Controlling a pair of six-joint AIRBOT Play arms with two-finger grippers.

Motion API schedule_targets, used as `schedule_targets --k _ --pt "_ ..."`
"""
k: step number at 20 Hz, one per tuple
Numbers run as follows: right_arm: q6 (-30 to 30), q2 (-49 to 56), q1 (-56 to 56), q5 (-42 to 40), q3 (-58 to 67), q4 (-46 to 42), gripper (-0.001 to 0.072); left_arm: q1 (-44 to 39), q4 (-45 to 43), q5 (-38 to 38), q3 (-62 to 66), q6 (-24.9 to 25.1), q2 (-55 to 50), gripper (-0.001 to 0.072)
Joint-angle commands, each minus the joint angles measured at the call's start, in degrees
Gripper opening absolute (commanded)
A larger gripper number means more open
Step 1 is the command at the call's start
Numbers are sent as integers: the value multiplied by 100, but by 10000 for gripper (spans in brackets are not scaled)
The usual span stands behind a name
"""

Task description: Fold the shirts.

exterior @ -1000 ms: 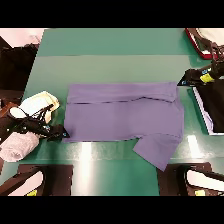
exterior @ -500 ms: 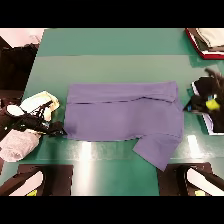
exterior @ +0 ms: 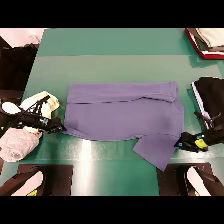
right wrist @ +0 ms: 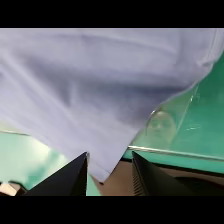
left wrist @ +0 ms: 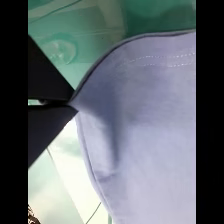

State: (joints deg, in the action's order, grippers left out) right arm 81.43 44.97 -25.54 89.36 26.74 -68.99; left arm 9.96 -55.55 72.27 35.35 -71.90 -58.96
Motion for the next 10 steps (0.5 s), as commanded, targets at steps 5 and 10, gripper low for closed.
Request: schedule_targets --k 5,10 --pt "105 -195 -33 -684 -208 -20 317 2 9 83 11 37 9 24" --pt "105 291 15 -813 -208 92 317 2 17 101 11 37 9 24"
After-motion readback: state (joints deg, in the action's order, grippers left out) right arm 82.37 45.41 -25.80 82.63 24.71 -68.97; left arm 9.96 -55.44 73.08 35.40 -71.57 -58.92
